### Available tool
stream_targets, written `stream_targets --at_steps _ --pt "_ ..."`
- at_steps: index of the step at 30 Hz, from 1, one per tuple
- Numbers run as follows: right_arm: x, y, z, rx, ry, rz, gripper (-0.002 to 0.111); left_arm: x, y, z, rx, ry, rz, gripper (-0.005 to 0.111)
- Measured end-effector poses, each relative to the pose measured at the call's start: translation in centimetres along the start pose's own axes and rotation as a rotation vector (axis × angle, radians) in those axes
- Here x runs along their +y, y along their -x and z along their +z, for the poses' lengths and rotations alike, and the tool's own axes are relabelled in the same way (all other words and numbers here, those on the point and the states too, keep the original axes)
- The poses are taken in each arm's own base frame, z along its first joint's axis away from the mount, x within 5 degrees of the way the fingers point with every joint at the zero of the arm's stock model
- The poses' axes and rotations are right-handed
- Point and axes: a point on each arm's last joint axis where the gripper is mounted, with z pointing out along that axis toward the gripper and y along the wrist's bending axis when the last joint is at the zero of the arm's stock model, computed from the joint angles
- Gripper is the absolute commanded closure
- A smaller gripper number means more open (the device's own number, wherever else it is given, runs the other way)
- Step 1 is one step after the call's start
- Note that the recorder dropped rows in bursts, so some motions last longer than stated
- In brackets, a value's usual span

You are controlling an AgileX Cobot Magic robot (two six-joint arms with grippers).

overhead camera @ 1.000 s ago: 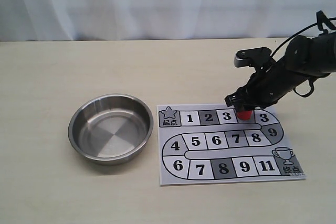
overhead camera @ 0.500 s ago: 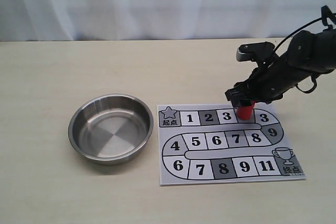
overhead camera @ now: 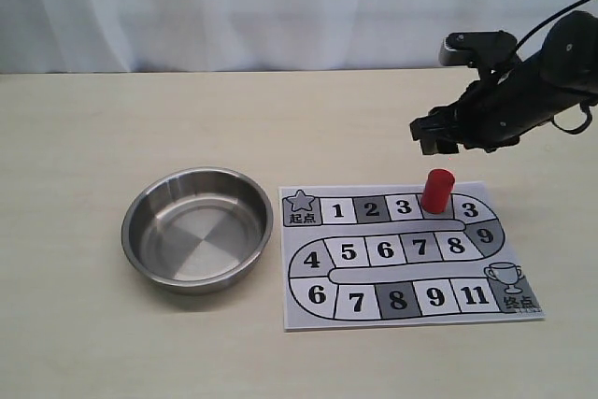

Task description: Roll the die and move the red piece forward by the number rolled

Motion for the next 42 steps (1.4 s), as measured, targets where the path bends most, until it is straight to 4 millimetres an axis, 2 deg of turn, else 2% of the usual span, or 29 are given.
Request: stream_targets --at_steps 7,12,22,33,36,42 --pt "-1.1 -0.6 -2.0 0.086 -0.144 -0.043 0.104 0.0 0.0 0.0 0.000 0.000 0.000 0.107" --pt "-2.3 -1.2 -2.3 0.154 -0.197 -0.029 0.104 0.0 0.0 0.0 0.000 0.000 0.000 0.107" --pt "-7.5 -2.5 -3.2 0.206 -0.206 0.136 0.104 0.0 0.0 0.0 0.000 0.000 0.000 0.107" --pt "-7.8 -2.5 -3.6 0.193 -0.138 0.133 0.104 0.0 0.0 0.0 0.000 0.000 0.000 0.107" --pt "-7.6 -2.2 -4.5 0.176 -0.140 0.113 0.104 0.0 0.0 0.0 0.000 0.000 0.000 0.107" --pt "-6.3 -2.7 -10.0 0.082 -0.154 0.074 0.104 0.0 0.0 0.0 0.000 0.000 0.000 0.107"
